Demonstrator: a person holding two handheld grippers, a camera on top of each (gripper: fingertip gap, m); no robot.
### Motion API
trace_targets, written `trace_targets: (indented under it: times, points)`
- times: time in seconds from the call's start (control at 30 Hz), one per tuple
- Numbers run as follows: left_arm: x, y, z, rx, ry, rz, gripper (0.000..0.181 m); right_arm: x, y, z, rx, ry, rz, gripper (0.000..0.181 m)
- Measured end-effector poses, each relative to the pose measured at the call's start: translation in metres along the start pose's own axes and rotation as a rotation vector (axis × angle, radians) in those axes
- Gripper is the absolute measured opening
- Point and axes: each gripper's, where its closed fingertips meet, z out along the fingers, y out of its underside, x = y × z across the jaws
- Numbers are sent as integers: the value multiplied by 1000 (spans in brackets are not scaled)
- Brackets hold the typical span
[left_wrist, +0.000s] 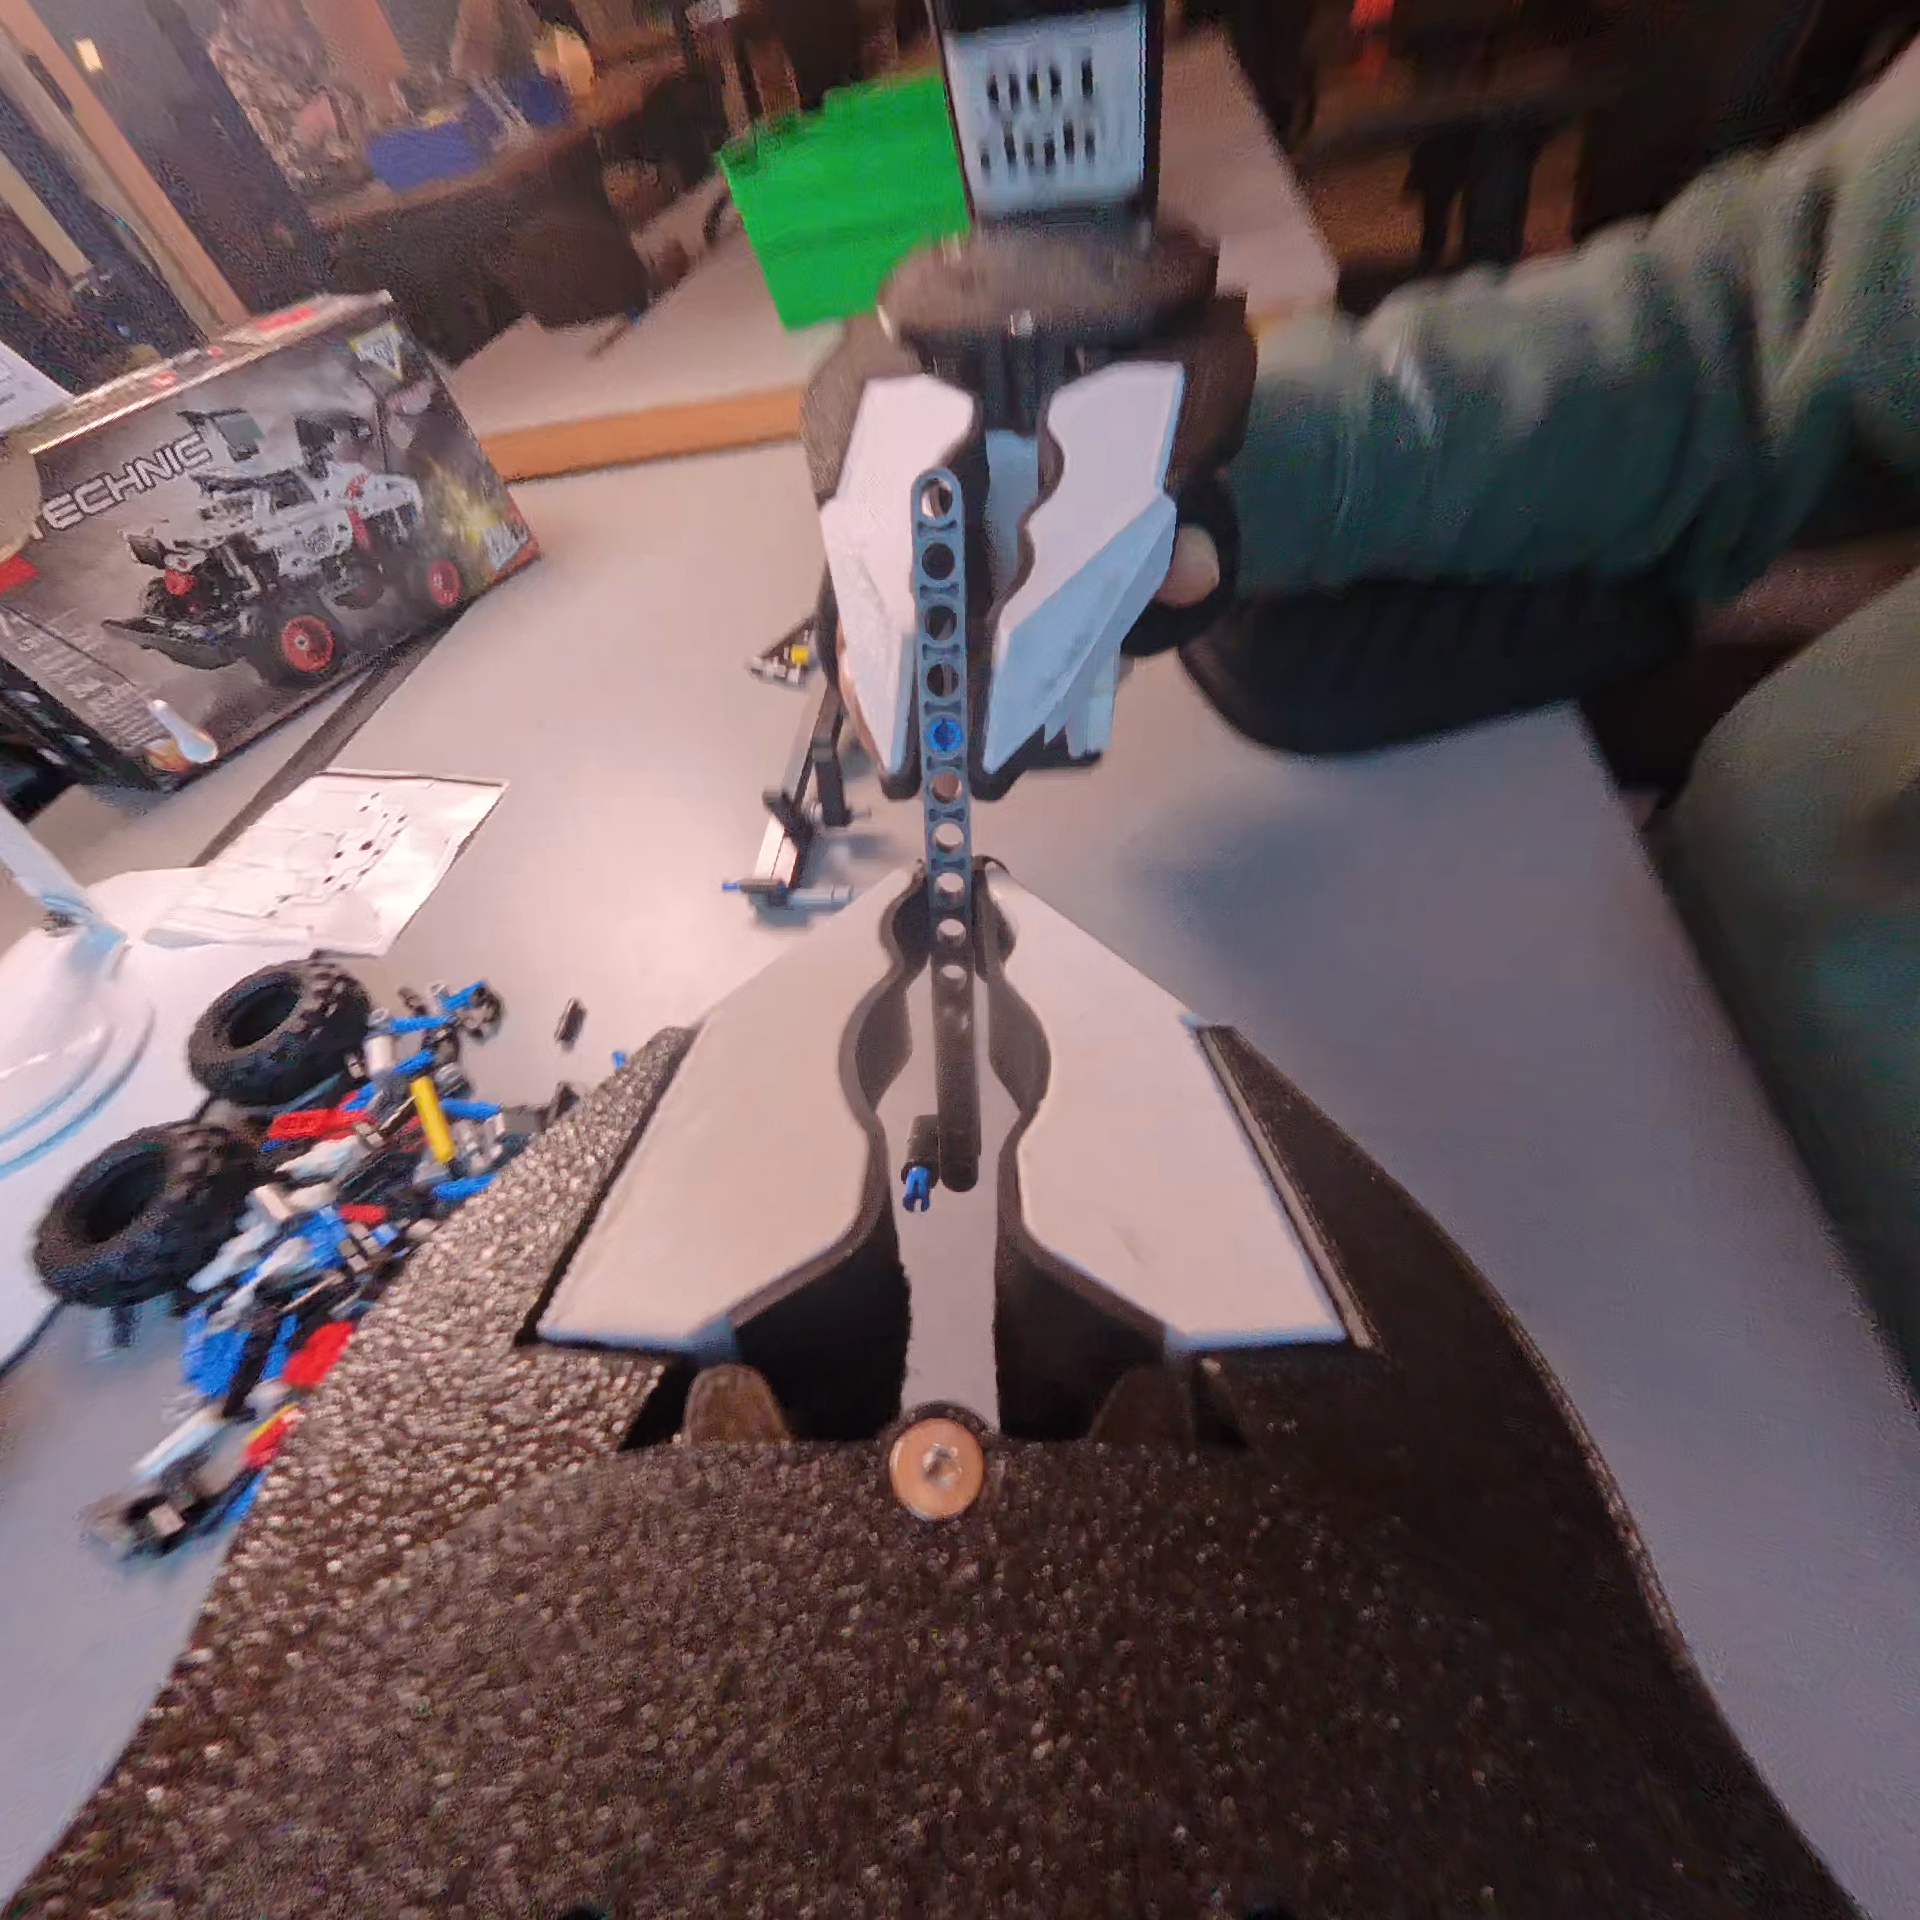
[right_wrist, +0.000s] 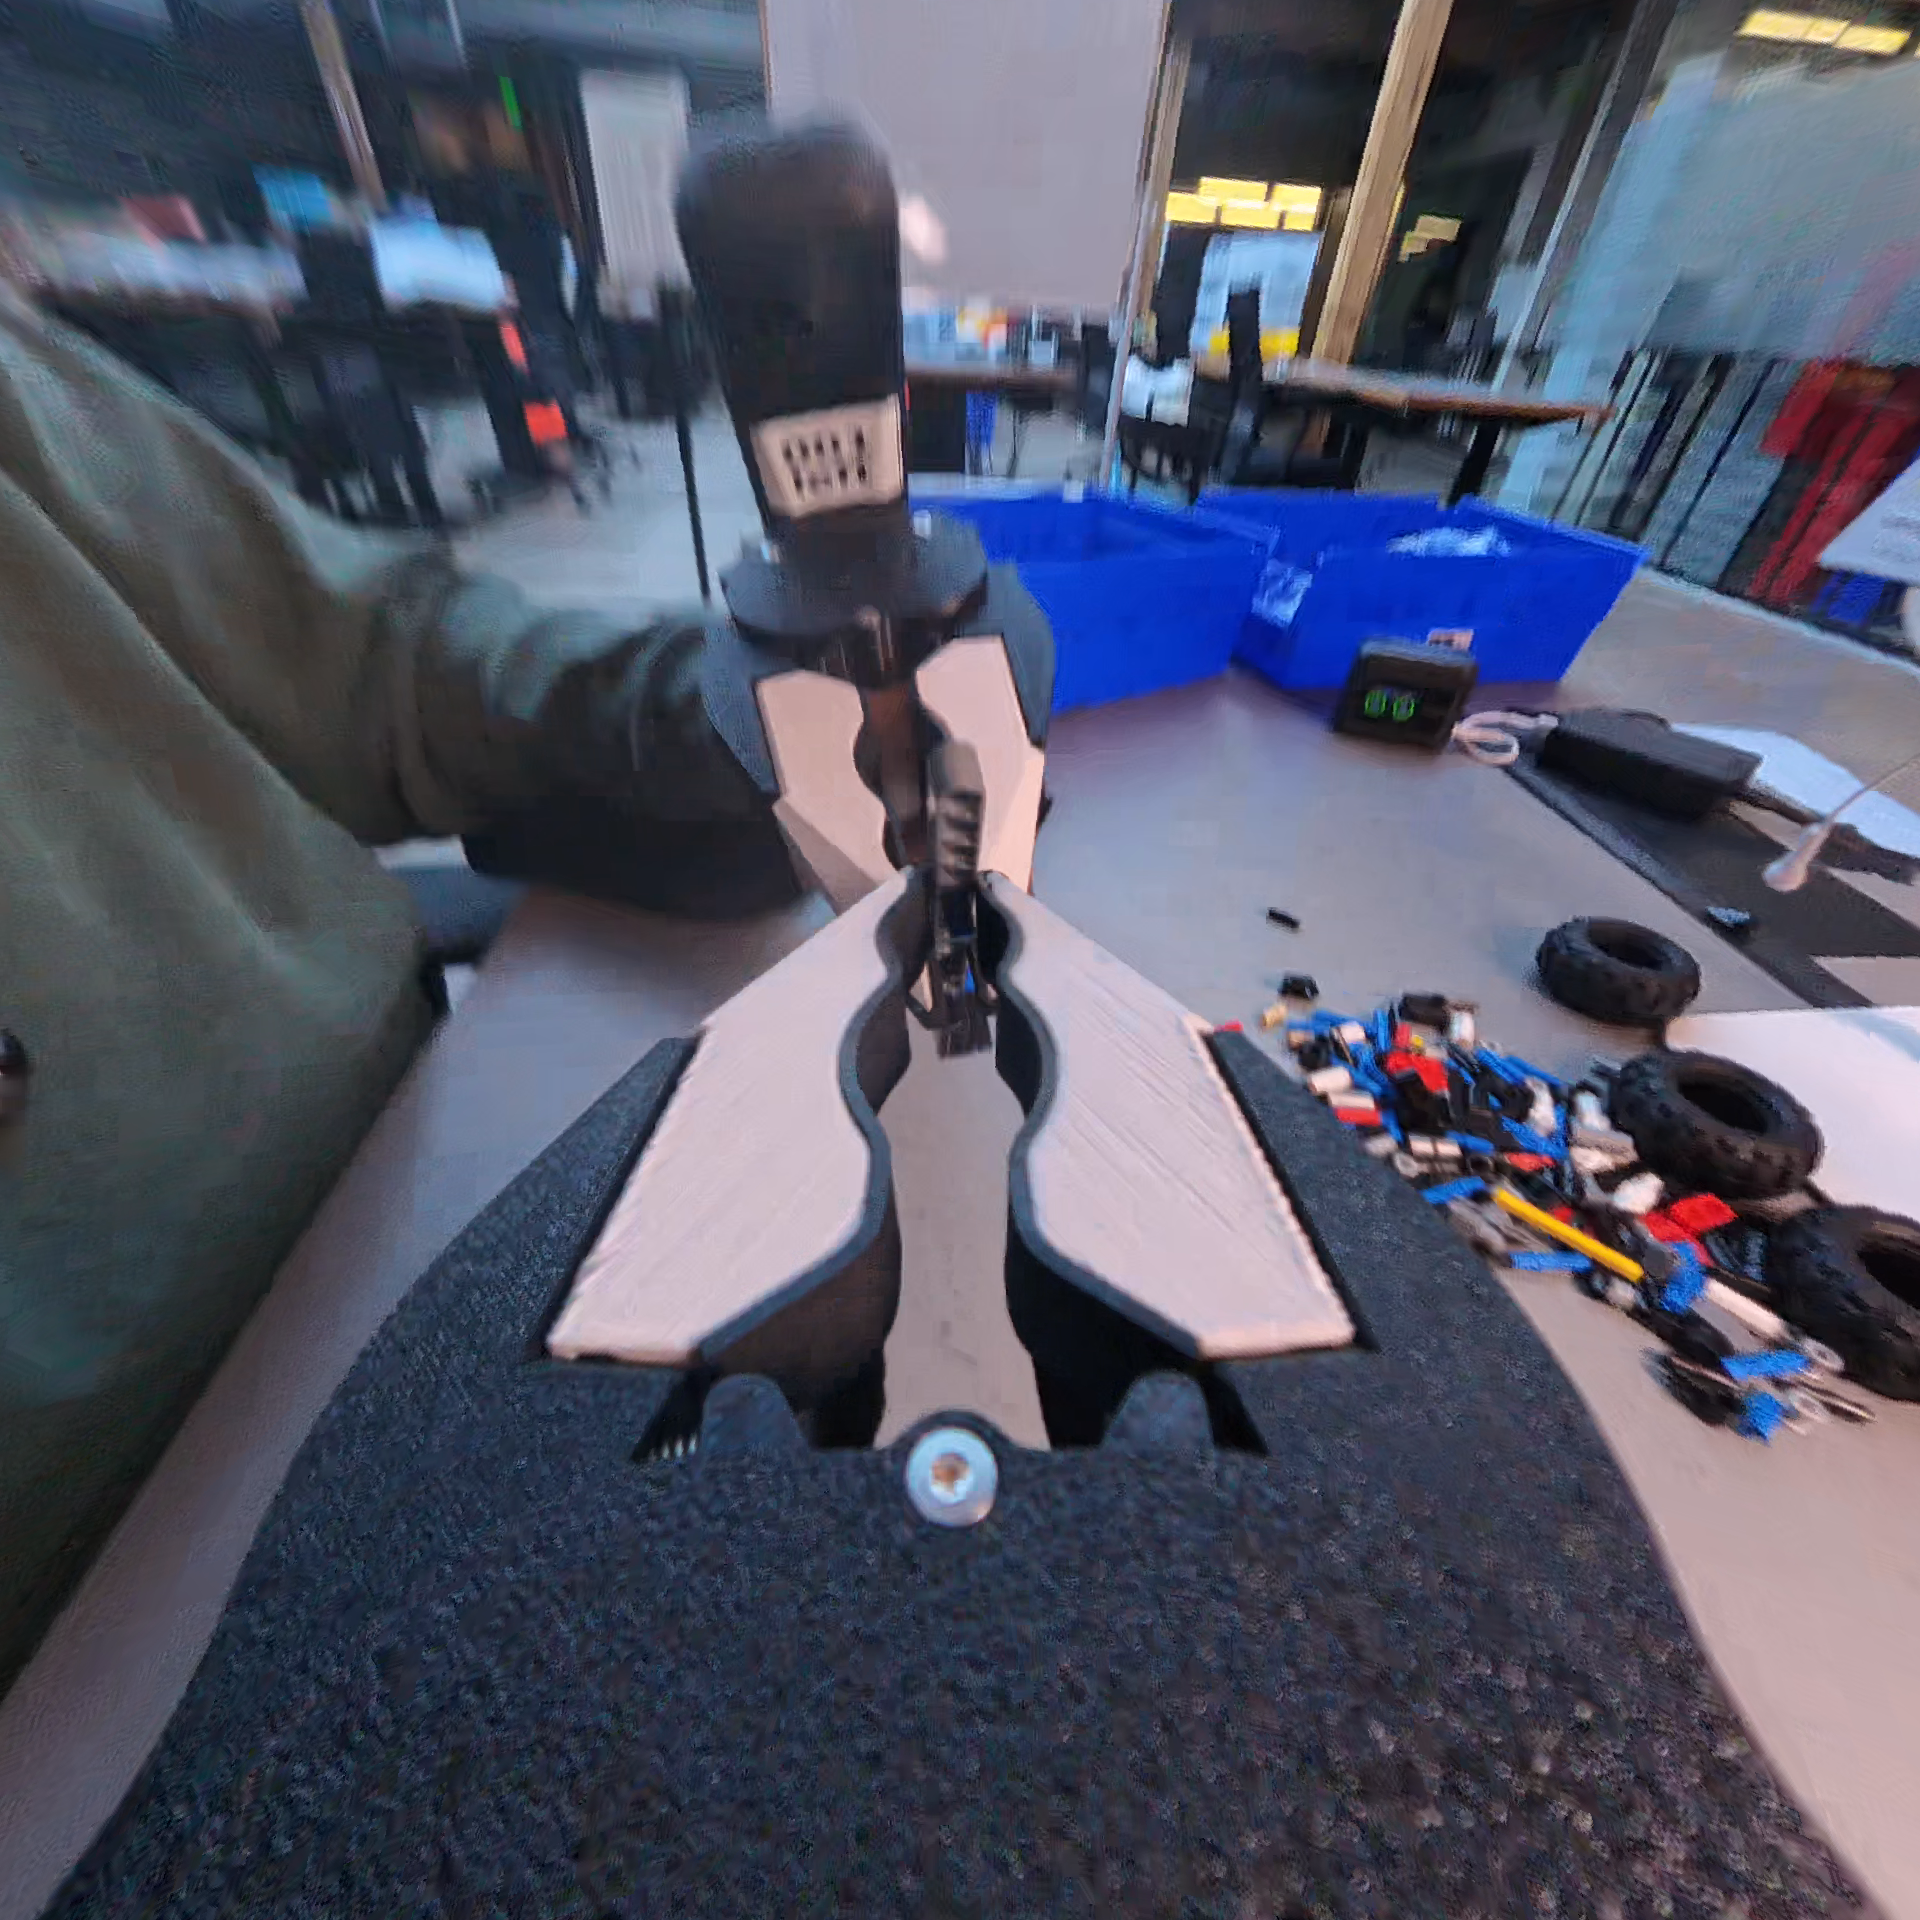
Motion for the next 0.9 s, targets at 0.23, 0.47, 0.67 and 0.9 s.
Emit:
trace_targets:
  times: [0.23,0.47,0.67,0.9]
  points:
    - [-11,-44,-20,408,159,-390,6,14,-26,-10,225,18,146,15]
    - [-4,-37,-8,370,174,-391,7,12,-31,-6,255,24,148,12]
    - [-4,-32,-4,344,165,-393,7,12,-26,-5,225,38,130,6]
    - [-4,-27,-2,325,163,-404,7,15,-26,-7,229,46,142,4]
